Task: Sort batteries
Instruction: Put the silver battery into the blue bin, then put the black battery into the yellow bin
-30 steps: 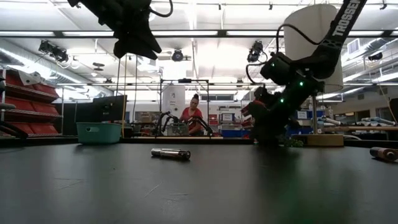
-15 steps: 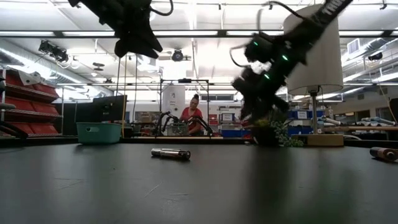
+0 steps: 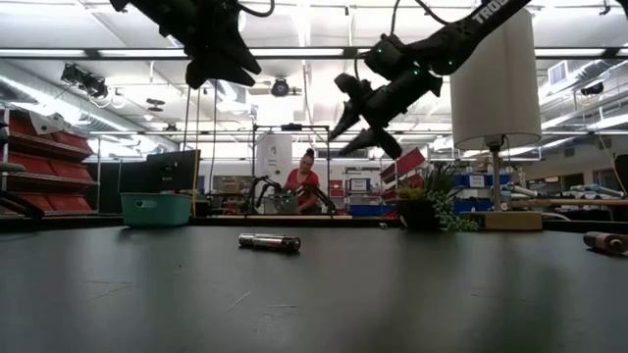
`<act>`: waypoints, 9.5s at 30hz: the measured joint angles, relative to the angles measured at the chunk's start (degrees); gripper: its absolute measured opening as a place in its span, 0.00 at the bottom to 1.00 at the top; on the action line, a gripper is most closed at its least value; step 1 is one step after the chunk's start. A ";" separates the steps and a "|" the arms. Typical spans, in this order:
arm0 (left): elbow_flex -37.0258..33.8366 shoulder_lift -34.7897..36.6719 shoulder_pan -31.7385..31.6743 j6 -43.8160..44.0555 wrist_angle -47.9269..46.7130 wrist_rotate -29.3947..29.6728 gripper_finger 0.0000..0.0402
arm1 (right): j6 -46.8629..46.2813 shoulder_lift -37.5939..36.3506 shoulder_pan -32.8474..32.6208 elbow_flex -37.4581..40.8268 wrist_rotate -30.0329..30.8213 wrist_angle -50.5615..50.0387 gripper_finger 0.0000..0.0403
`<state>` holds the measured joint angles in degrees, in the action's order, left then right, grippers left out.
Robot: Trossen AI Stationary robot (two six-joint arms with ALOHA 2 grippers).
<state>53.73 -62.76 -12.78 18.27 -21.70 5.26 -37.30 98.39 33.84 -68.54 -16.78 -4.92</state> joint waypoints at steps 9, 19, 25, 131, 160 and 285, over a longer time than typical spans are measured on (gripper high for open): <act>0.00 0.00 0.00 1.50 0.09 -1.96 0.42 | -2.79 -0.02 1.23 0.10 12.04 -13.46 0.37; 0.00 -1.58 0.00 1.47 2.69 -1.03 0.42 | -9.50 4.63 -0.83 -0.11 16.99 -20.40 0.37; -0.08 -2.34 0.00 1.54 2.25 -1.01 0.42 | -11.85 8.97 -2.74 -4.51 20.02 -23.91 0.37; 0.03 -13.35 3.84 30.05 47.16 17.35 0.58 | 14.34 -15.02 -17.41 -8.21 8.62 -11.92 0.00; -0.04 -15.60 3.76 21.03 44.74 24.77 0.09 | 14.69 -16.35 -14.50 -8.23 10.41 -15.01 0.11; 6.28 -15.41 33.10 35.51 0.43 31.93 0.26 | -74.71 -15.47 -63.33 24.07 25.16 -30.90 0.55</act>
<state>60.01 -78.17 20.33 53.78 -21.28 37.19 -112.01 82.92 -29.50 -44.47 8.38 -35.82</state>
